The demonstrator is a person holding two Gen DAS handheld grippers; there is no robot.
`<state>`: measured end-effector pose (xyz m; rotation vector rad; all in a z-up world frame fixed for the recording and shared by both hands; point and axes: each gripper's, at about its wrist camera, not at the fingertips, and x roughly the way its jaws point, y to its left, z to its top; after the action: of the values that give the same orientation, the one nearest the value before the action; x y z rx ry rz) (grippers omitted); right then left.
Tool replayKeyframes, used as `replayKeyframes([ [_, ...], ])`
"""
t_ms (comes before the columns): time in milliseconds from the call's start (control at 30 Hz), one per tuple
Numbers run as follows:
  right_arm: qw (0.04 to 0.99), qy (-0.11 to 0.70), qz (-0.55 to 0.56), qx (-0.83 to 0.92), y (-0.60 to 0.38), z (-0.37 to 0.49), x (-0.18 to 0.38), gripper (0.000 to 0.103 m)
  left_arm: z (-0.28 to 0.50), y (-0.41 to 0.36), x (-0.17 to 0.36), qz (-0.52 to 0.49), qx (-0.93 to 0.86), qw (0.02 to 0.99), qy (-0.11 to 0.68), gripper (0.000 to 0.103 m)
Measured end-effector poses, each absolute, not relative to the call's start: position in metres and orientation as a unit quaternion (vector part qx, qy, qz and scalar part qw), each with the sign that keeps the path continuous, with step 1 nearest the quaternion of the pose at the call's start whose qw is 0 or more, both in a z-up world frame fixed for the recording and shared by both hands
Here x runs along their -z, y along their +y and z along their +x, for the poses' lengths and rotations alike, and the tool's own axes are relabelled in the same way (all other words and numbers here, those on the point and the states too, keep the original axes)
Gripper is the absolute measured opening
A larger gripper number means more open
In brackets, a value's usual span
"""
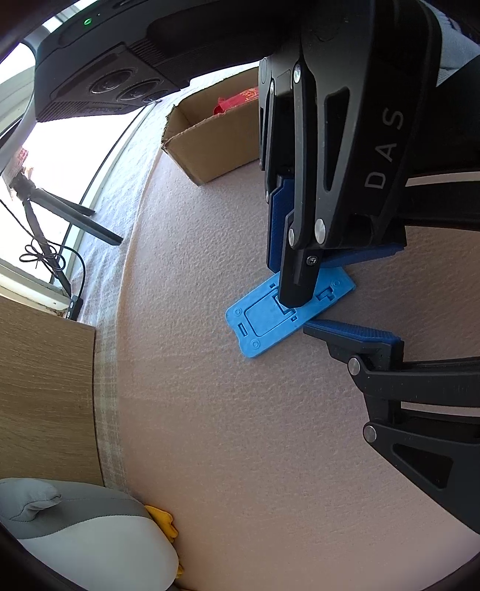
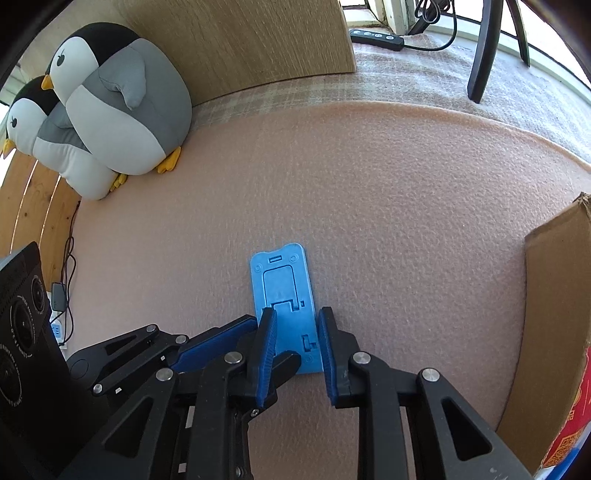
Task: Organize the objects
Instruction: 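Grasp the blue phone stand with the right gripper, then carry the phone stand into the box and open the right gripper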
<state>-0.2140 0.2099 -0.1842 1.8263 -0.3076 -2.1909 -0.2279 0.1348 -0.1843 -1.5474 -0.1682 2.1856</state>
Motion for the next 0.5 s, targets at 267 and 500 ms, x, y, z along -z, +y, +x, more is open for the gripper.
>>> replayKeyframes([
  [267,0.131,-0.114,0.623,0.762,0.212,-0.175,0.183,0.021,-0.19,0.136,0.184,-0.557,-0.792,0.243,-0.055,0.031],
  [500,0.125,-0.119,0.616,0.768,0.212,-0.131,0.183,0.021,-0.145,0.139,0.183,-0.557,-0.789,0.254,-0.054,0.031],
])
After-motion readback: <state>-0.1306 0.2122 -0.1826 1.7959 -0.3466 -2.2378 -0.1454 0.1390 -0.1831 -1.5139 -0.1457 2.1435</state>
